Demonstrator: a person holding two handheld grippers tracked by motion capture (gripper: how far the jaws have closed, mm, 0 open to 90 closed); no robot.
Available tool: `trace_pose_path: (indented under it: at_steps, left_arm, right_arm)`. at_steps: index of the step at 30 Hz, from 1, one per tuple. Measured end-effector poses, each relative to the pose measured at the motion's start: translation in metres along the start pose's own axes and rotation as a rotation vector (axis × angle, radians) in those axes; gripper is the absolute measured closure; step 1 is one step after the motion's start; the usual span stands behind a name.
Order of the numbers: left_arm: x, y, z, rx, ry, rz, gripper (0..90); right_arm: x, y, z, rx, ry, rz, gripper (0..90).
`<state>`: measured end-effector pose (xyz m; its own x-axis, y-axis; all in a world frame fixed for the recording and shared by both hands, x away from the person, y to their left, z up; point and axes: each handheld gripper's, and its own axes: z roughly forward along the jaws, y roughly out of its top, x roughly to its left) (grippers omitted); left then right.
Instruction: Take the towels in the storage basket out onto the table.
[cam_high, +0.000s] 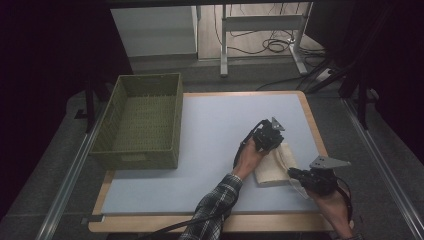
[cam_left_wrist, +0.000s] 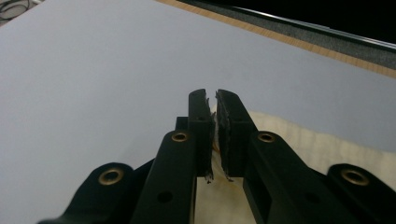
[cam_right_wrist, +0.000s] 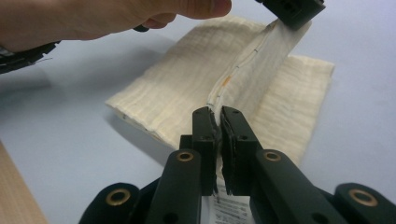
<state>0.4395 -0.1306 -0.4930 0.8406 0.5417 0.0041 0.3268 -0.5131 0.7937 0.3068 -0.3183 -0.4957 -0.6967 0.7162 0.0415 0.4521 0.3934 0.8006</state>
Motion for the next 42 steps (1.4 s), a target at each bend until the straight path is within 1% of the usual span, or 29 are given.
trace_pose_path:
  at_steps: [3,4,5,6,7,9,11,14,16,19,21,25,28,30,31,34,36,39,41,42]
  left_arm:
    - [0.000,0.001,0.005,0.001,-0.003,-0.011,83.6]
    - [-0.001,0.000,0.007,-0.007,-0.009,-0.030,81.5]
    - [0.000,0.000,0.008,-0.011,-0.012,-0.045,77.6]
    - [0.000,0.000,0.008,-0.019,-0.015,-0.059,72.0]
    - [0.000,-0.001,0.008,-0.019,-0.013,-0.060,66.7]
    - [-0.001,-0.002,0.008,-0.022,0.021,-0.053,57.9]
    - [0.000,-0.004,0.005,-0.020,0.032,-0.053,53.3]
    - [0.004,-0.007,0.000,-0.030,0.048,-0.072,48.2]
    - [0.007,-0.009,-0.005,-0.022,0.063,-0.061,42.5]
    - [0.011,-0.014,-0.015,-0.025,0.072,-0.068,38.8]
    - [0.014,-0.018,-0.022,-0.030,0.071,-0.080,37.1]
    - [0.019,-0.028,-0.035,-0.002,0.079,-0.067,34.2]
    - [0.024,-0.038,-0.042,0.015,0.086,-0.071,33.5]
    - [0.028,-0.043,-0.045,0.027,0.078,-0.083,33.5]
    - [0.030,-0.046,-0.046,0.027,0.080,-0.091,33.5]
    - [0.037,-0.054,-0.048,0.051,0.070,-0.105,33.5]
    - [0.040,-0.057,-0.048,0.055,0.067,-0.124,33.5]
    - [0.043,-0.060,-0.049,0.069,0.060,-0.127,32.7]
    - [0.044,-0.061,-0.049,0.080,0.064,-0.119,32.4]
    - [0.044,-0.061,-0.049,0.080,0.062,-0.125,32.3]
  right_arm:
    - [-0.003,-0.003,0.002,0.004,-0.002,0.010,84.3]
    - [-0.004,-0.004,0.003,0.005,-0.006,0.010,84.2]
    - [-0.005,-0.005,0.003,0.005,-0.007,0.012,83.8]
    - [-0.006,-0.005,0.003,0.005,-0.011,0.017,83.1]
    - [-0.006,-0.006,0.002,0.006,-0.015,0.020,81.9]
    - [-0.008,-0.008,0.001,0.010,-0.034,0.014,77.1]
    - [-0.010,-0.010,-0.002,0.015,-0.051,0.019,75.9]
    - [-0.013,-0.014,-0.009,0.019,-0.073,0.034,71.7]
    - [-0.015,-0.017,-0.014,0.025,-0.092,0.034,68.7]
    - [-0.018,-0.020,-0.022,0.032,-0.117,0.038,64.2]
    - [-0.019,-0.019,-0.028,0.025,-0.130,0.037,61.1]
    - [-0.020,-0.011,-0.032,0.010,-0.142,0.030,56.0]
    - [-0.019,0.000,-0.026,0.005,-0.140,0.020,52.6]
    - [-0.018,0.005,-0.019,0.011,-0.137,0.022,50.3]
    - [-0.018,0.007,-0.014,0.016,-0.136,0.025,49.4]
    - [-0.017,0.011,0.002,0.040,-0.132,0.039,45.7]
    - [-0.017,0.011,0.012,0.073,-0.147,0.057,44.0]
    - [-0.021,0.005,0.017,0.117,-0.175,0.081,41.8]
    - [-0.024,-0.002,0.016,0.137,-0.179,0.101,40.1]
    - [-0.026,-0.005,0.016,0.145,-0.180,0.112,39.3]
